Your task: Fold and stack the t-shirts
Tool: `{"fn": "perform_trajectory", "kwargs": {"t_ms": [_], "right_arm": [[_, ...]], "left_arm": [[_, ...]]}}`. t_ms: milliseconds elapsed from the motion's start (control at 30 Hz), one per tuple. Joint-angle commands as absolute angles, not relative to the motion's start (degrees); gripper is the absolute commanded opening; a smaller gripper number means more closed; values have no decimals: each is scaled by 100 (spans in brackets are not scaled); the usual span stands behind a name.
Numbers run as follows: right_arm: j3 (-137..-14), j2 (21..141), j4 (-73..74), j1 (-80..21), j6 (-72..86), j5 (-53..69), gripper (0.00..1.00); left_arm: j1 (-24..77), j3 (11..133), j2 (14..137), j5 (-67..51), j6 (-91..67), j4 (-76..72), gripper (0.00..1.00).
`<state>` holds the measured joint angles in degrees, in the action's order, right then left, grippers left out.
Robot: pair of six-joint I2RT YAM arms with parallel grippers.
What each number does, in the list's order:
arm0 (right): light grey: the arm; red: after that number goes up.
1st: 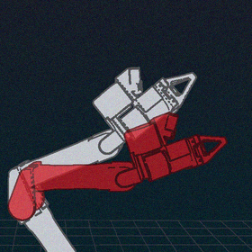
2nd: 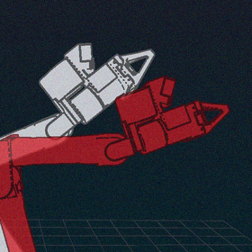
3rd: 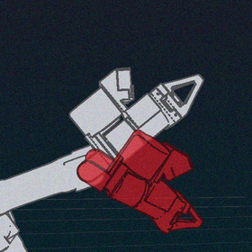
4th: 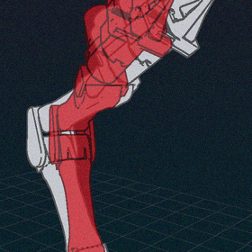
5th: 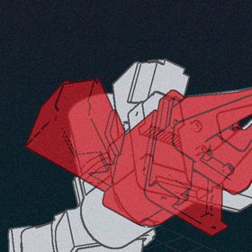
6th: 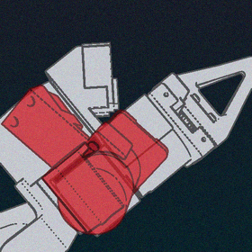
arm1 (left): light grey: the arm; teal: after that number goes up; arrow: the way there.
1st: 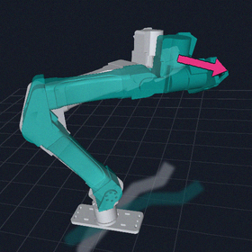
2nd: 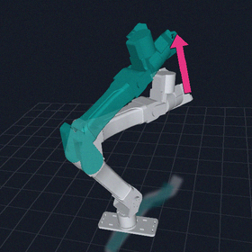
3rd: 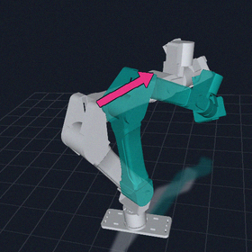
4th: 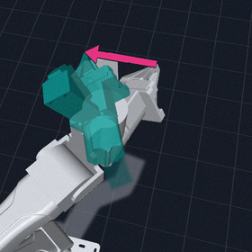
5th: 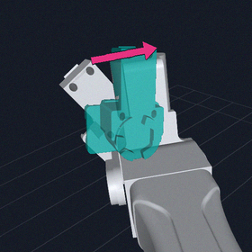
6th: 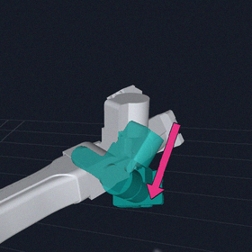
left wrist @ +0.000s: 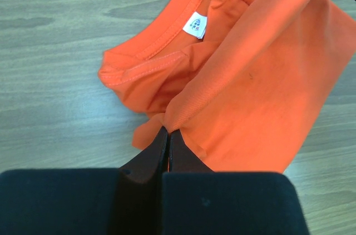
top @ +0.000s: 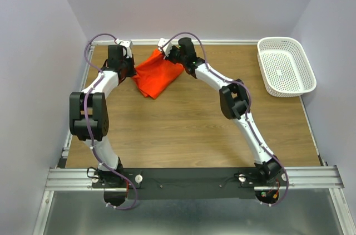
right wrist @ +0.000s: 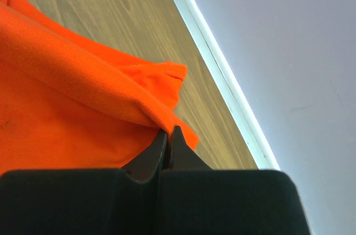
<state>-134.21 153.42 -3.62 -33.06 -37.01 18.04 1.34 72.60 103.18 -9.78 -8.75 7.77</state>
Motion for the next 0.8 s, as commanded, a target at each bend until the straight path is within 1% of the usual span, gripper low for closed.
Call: {"fn": "perform_trajectory", "kwargs": {"t_ms": [0, 167, 500, 533, 567, 600, 633, 667, 700, 733, 767], "right_arm": [[-13281, 14994, -677, -3340, -3612, 1529, 1], [-12991, 14871, -931, -3340, -3612, 1380, 1], [-13104, 14976, -1055, -3340, -3551, 1143, 1], [-13122, 14994, -1055, -3340, -3533, 1134, 1], [-13157, 15064, -1063, -3349, -3516, 1125, 3], [-13296, 15125, -1063, -3349, -3446, 1047, 11], [-13385, 15187, -1081, -3349, -3384, 968, 38], [-13464, 15335, -1116, -3357, -3253, 714, 55], [-13561, 15424, -1273, -3366, -3191, 494, 69], [-13779, 15512, -1344, -3401, -3156, 257, 80], [-13886, 15591, -1371, -3410, -3112, -128, 82]], "left_arm": [[88, 7374, 10309, -1195, -712, 554, 0], [88, 7426, 10388, -1222, -686, 439, 0], [88, 7751, 10775, -1143, -624, 457, 0], [88, 7795, 10810, -1064, -624, 457, 1], [88, 7839, 10845, -1020, -633, 466, 11], [88, 7953, 10941, -985, -642, 475, 18], [88, 8032, 11003, -880, -703, 475, 25], [88, 8129, 11178, -827, -721, 492, 38], [88, 8400, 11284, -739, -738, 510, 44], [88, 8568, 11381, -477, -799, 562, 52], [88, 8726, 11521, -301, -835, 571, 53]]}}
